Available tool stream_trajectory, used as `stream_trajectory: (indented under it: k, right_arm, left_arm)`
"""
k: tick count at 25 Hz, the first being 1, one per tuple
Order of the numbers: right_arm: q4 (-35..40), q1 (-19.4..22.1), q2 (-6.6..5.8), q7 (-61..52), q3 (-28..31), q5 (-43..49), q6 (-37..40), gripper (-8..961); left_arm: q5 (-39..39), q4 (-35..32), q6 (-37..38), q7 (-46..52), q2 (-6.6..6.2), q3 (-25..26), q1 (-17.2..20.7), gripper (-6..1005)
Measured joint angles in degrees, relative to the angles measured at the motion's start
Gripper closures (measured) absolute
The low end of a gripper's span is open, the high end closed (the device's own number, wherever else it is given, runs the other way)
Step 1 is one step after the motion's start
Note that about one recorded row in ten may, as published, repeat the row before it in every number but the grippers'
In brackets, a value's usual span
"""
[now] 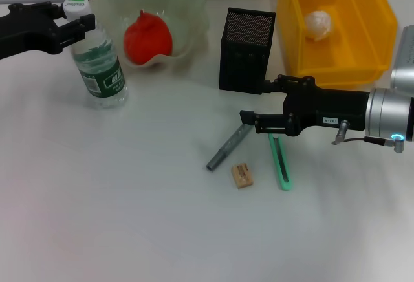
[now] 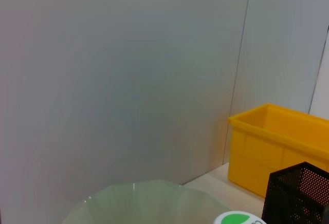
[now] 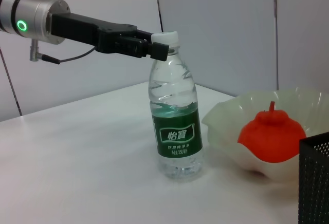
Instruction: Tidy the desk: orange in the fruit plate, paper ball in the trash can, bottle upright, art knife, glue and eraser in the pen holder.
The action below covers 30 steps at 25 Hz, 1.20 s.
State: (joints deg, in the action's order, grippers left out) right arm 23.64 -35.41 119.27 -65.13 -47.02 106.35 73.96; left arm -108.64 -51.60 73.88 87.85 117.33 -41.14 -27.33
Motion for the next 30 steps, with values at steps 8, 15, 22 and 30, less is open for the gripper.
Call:
stream_trajectory:
  k: [8, 15, 22, 30]
  right_arm:
    - [0.0, 0.0, 0.00, 0.0, 0.0, 0.0, 0.0, 158]
    - [0.0, 0.0, 0.00, 0.0, 0.0, 0.0, -0.1, 158]
    - [0.0, -0.1, 0.00, 0.0, 0.0, 0.0, -0.1, 158]
    - [0.0, -0.1, 0.00, 0.0, 0.0, 0.0, -0.1, 159]
  left_arm:
    - [0.1, 0.0, -0.1, -0.3, 0.08, 0.1, 0.1, 454]
    - [0.2, 0.1, -0.1, -1.7, 0.58, 0.1, 0.1, 448]
    - [0.2, 0.1, -0.1, -1.7, 0.61, 0.1, 0.1, 238]
    - [0.4, 0.0, -0.1, -1.7, 0.62, 0.1, 0.1, 157]
